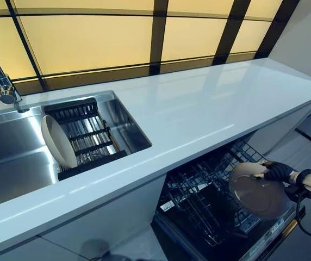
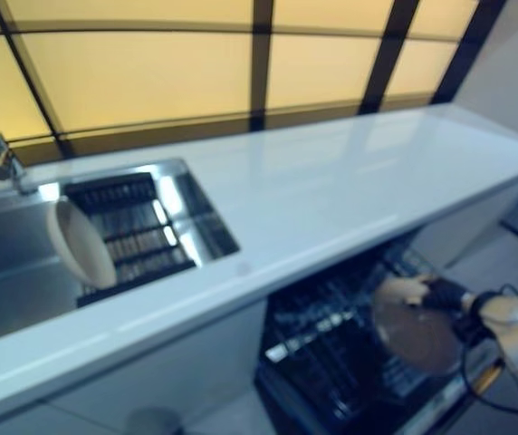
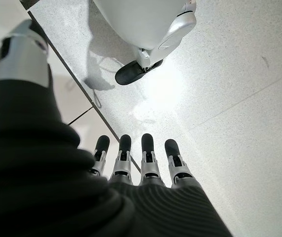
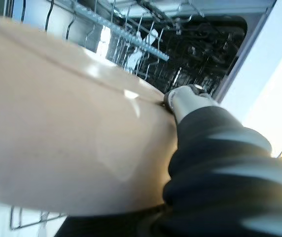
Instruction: Take plates into dishwasher
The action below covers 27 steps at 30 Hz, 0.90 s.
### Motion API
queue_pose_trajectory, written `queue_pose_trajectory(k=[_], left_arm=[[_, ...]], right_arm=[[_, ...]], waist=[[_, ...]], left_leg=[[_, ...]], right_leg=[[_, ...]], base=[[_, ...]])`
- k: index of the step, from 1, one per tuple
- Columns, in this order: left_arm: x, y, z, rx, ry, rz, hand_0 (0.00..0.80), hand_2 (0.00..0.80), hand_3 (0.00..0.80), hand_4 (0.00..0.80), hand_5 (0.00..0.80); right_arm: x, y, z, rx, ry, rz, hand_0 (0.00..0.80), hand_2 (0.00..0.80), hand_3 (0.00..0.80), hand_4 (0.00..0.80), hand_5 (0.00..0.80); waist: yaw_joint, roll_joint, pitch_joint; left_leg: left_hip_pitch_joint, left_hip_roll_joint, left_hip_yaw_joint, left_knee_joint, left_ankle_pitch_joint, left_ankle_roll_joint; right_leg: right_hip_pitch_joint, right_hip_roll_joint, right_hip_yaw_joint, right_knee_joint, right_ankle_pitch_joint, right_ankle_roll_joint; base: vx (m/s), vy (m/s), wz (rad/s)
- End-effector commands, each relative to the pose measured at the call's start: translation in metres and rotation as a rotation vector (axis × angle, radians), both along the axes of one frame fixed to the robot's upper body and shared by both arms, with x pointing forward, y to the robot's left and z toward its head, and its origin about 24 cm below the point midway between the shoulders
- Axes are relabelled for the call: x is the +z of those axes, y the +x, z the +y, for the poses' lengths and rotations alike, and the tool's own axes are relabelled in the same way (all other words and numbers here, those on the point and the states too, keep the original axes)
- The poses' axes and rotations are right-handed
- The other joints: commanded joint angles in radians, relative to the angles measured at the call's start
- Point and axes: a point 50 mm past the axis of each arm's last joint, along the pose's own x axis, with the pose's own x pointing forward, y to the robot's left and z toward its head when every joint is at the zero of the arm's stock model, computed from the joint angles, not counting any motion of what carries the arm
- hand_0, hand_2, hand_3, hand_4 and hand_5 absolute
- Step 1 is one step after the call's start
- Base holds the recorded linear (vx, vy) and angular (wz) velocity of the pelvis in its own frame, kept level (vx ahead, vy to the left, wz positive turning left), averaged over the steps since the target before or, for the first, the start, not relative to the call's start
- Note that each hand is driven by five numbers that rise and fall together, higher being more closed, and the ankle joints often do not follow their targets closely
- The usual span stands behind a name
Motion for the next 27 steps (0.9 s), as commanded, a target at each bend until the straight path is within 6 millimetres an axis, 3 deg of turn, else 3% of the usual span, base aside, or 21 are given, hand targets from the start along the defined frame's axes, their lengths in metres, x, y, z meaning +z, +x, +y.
queue_pose_trajectory(k=[1, 9, 27], left_arm=[[-0.001, 0.003, -0.002, -0.042, 0.004, 0.014, 0.000, 0.000, 0.000, 0.000, 0.000], [0.001, 0.010, -0.002, -0.064, -0.004, -0.005, 0.000, 0.000, 0.000, 0.000, 0.000], [-0.001, 0.010, -0.008, -0.029, -0.044, -0.036, 0.000, 0.000, 0.000, 0.000, 0.000]], right_arm=[[0.012, 0.005, 0.013, 0.055, -0.042, -0.061, 0.800, 0.800, 0.800, 0.800, 0.800], [-0.002, 0.006, 0.029, 0.071, -0.005, -0.052, 0.800, 0.800, 0.800, 0.800, 0.800], [-0.009, 0.012, 0.053, 0.098, 0.016, -0.078, 0.800, 0.800, 0.800, 0.800, 0.800]], waist=[[0.008, 0.020, -0.021], [0.013, 0.034, 0.001], [0.017, 0.068, 0.051]], left_leg=[[-0.164, 0.021, 0.009, -0.047, 0.171, 0.001], [-0.179, 0.023, 0.009, -0.045, 0.179, 0.001], [-0.201, 0.028, -0.004, -0.036, 0.184, -0.007]], right_leg=[[0.094, 0.026, -0.019, 0.095, -0.119, -0.006], [0.089, 0.024, -0.025, 0.099, -0.126, -0.007], [0.059, 0.013, -0.039, 0.118, -0.137, -0.010]], base=[[0.000, 0.000, 0.00], [-0.029, -0.007, 0.01], [-0.007, -0.001, 0.01]])
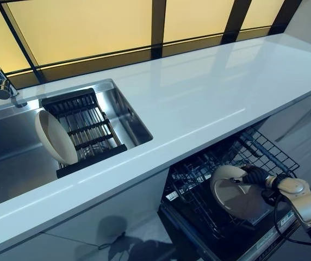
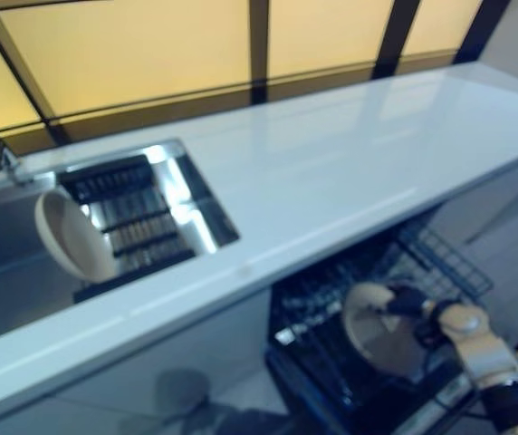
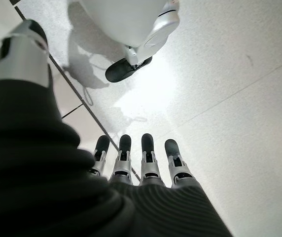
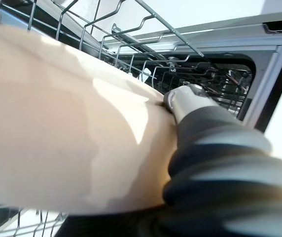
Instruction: Take plates into dishwasher
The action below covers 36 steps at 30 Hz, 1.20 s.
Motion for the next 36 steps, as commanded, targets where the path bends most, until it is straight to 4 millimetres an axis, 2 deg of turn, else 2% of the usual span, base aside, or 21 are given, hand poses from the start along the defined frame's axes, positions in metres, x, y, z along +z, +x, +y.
queue_pose_trajectory(k=[1, 15, 23, 33, 35, 36], left_arm=[[0.000, 0.004, -0.002, -0.023, -0.005, 0.002, 0.000, 0.000, 0.000, 0.000, 0.000], [-0.001, 0.011, -0.010, -0.041, -0.021, -0.021, 0.000, 0.000, 0.000, 0.000, 0.000], [-0.003, 0.010, -0.015, -0.055, -0.032, -0.016, 0.000, 0.000, 0.000, 0.000, 0.000], [-0.003, 0.012, -0.017, -0.075, -0.033, -0.019, 0.000, 0.000, 0.000, 0.000, 0.000], [-0.003, 0.013, -0.017, -0.076, -0.033, -0.017, 0.000, 0.000, 0.000, 0.000, 0.000], [-0.003, 0.013, -0.017, -0.076, -0.034, -0.017, 0.000, 0.000, 0.000, 0.000, 0.000]], right_arm=[[0.015, 0.006, 0.016, 0.055, -0.053, -0.081, 0.800, 0.800, 0.800, 0.800, 0.800], [-0.004, 0.016, 0.040, 0.094, -0.159, -0.084, 0.800, 0.800, 0.800, 0.800, 0.800], [-0.032, 0.014, 0.050, 0.100, -0.166, -0.017, 0.800, 0.800, 0.800, 0.800, 0.800], [-0.045, 0.012, 0.047, 0.069, -0.190, 0.020, 0.800, 0.800, 0.800, 0.800, 0.800], [-0.045, 0.012, 0.044, 0.044, -0.194, 0.009, 0.414, 0.414, 0.414, 0.414, 0.414], [-0.044, 0.012, 0.043, 0.034, -0.190, 0.009, 0.069, 0.069, 0.069, 0.069, 0.069]], waist=[[0.014, 0.017, -0.006], [0.020, 0.065, 0.026], [0.028, 0.085, 0.031], [0.029, 0.088, 0.029], [0.027, 0.087, 0.028], [0.026, 0.086, 0.028]], left_leg=[[-0.156, 0.024, 0.005, -0.052, 0.186, -0.008], [-0.162, 0.017, -0.011, -0.053, 0.189, -0.018], [-0.155, 0.014, -0.018, -0.057, 0.191, -0.021], [-0.147, 0.014, -0.024, -0.062, 0.193, -0.024], [-0.146, 0.012, -0.024, -0.062, 0.191, -0.023], [-0.144, 0.013, -0.024, -0.063, 0.190, -0.023]], right_leg=[[0.085, 0.009, -0.029, 0.121, -0.139, -0.007], [0.054, -0.008, -0.039, 0.152, -0.151, -0.013], [0.043, -0.011, -0.049, 0.164, -0.153, -0.019], [0.037, -0.012, -0.056, 0.166, -0.151, -0.021], [0.037, -0.012, -0.054, 0.164, -0.149, -0.021], [0.037, -0.012, -0.055, 0.165, -0.149, -0.021]], base=[[-0.025, -0.002, 0.04], [-0.014, 0.006, 0.02], [0.000, 0.000, 0.00], [0.002, 0.000, 0.01], [0.000, 0.000, 0.00], [0.000, 0.000, 0.00]])
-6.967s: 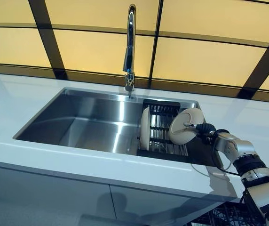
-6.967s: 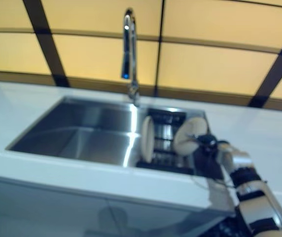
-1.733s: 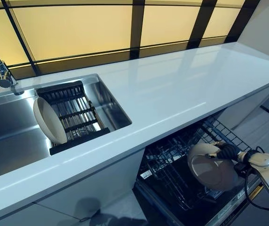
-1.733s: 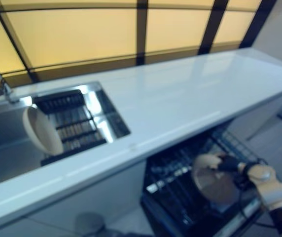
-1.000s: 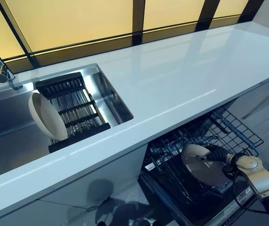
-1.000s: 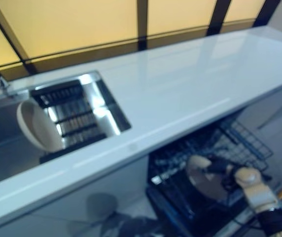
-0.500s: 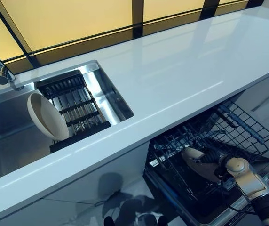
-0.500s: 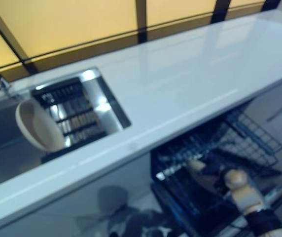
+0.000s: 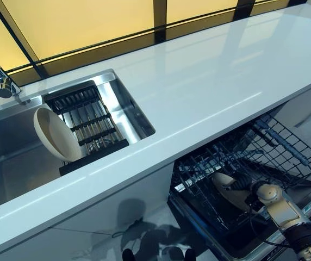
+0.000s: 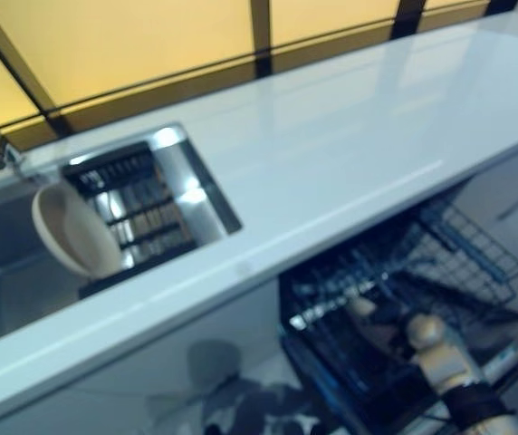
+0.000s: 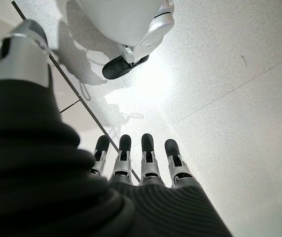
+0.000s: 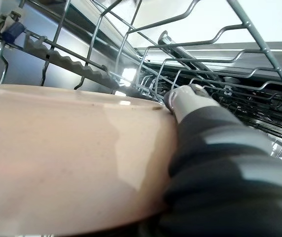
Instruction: Take plates into dishwasher
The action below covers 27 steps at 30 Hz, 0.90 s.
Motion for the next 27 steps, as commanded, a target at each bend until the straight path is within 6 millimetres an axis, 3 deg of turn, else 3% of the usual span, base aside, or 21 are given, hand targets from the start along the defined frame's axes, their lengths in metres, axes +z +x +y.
queue_pose_trajectory(k=[1, 13, 27], left_arm=[[-0.001, 0.001, -0.002, -0.063, 0.019, 0.035, 0.000, 0.000, 0.000, 0.000, 0.000], [-0.001, 0.000, 0.000, -0.046, 0.020, 0.032, 0.000, 0.000, 0.000, 0.000, 0.000], [0.000, -0.003, 0.007, -0.012, 0.034, 0.050, 0.000, 0.000, 0.000, 0.000, 0.000]], right_arm=[[-0.009, 0.002, 0.022, 0.061, 0.043, 0.005, 0.000, 0.000, 0.000, 0.000, 0.000], [0.021, 0.002, 0.005, -0.012, 0.081, -0.084, 0.000, 0.000, 0.000, 0.000, 0.000], [0.087, 0.000, -0.030, -0.077, 0.026, -0.193, 0.000, 0.000, 0.000, 0.000, 0.000]], waist=[[0.024, 0.004, -0.038], [0.001, -0.016, -0.044], [-0.032, -0.064, -0.089]], left_leg=[[-0.133, 0.018, 0.005, -0.064, 0.183, -0.027], [-0.116, 0.018, 0.020, -0.069, 0.171, -0.019], [-0.077, 0.030, 0.051, -0.076, 0.156, -0.012]], right_leg=[[0.031, -0.006, -0.027, 0.165, -0.148, -0.020], [0.037, -0.002, -0.016, 0.151, -0.136, -0.015], [0.070, 0.019, 0.007, 0.126, -0.124, -0.012]], base=[[0.000, 0.000, 0.00], [0.000, 0.000, 0.00], [0.014, -0.001, -0.02]])
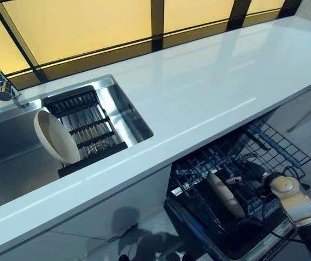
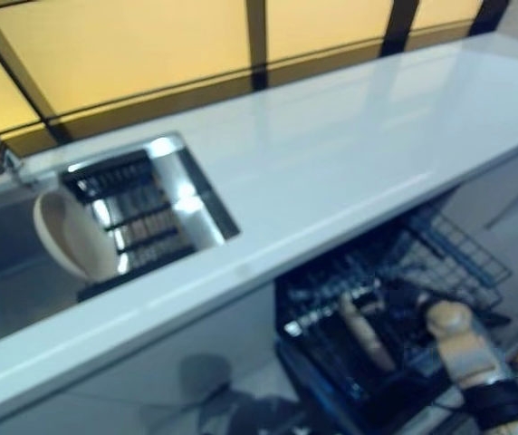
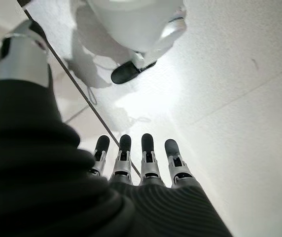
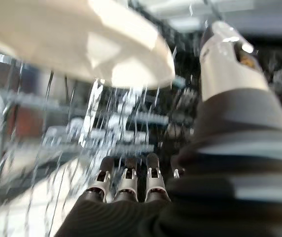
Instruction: Take plates into dishwasher
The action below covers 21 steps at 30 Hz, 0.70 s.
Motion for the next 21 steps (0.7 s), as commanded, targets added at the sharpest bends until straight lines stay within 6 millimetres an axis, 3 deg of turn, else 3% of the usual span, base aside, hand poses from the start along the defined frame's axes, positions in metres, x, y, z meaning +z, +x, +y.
queue_pose_trajectory(k=[1, 14, 17, 21], left_arm=[[0.000, -0.004, 0.007, -0.019, 0.037, 0.052, 0.000, 0.000, 0.000, 0.000, 0.000], [0.003, -0.007, 0.017, -0.033, 0.080, 0.080, 0.000, 0.000, 0.000, 0.000, 0.000], [0.003, -0.008, 0.019, -0.048, 0.090, 0.085, 0.000, 0.000, 0.000, 0.000, 0.000], [0.005, -0.005, 0.021, -0.050, 0.101, 0.083, 0.000, 0.000, 0.000, 0.000, 0.000]], right_arm=[[0.039, 0.004, -0.007, 0.001, -0.034, -0.094, 0.000, 0.000, 0.000, 0.000, 0.000], [0.092, -0.015, -0.102, -0.373, -0.076, -0.116, 0.000, 0.000, 0.000, 0.000, 0.000], [0.120, -0.016, -0.113, -0.464, -0.037, -0.235, 0.000, 0.000, 0.000, 0.000, 0.000], [0.148, -0.010, -0.111, -0.494, 0.024, -0.370, 0.000, 0.000, 0.000, 0.000, 0.000]], waist=[[-0.001, -0.006, -0.053], [0.028, -0.063, -0.101], [0.045, -0.070, -0.105], [0.059, -0.074, -0.109]], left_leg=[[-0.109, 0.031, 0.036, -0.056, 0.149, -0.012], [-0.094, 0.032, 0.017, -0.056, 0.152, -0.008], [-0.096, 0.030, 0.004, -0.054, 0.153, -0.009], [-0.100, 0.025, -0.010, -0.052, 0.157, -0.009]], right_leg=[[0.057, 0.014, -0.008, 0.125, -0.124, -0.012], [0.089, 0.035, -0.011, 0.115, -0.122, -0.020], [0.094, 0.036, -0.014, 0.117, -0.124, -0.020], [0.098, 0.037, -0.019, 0.116, -0.128, -0.021]], base=[[0.035, -0.021, -0.07], [0.036, -0.027, -0.02], [0.016, -0.024, -0.01], [0.006, -0.017, 0.04]])
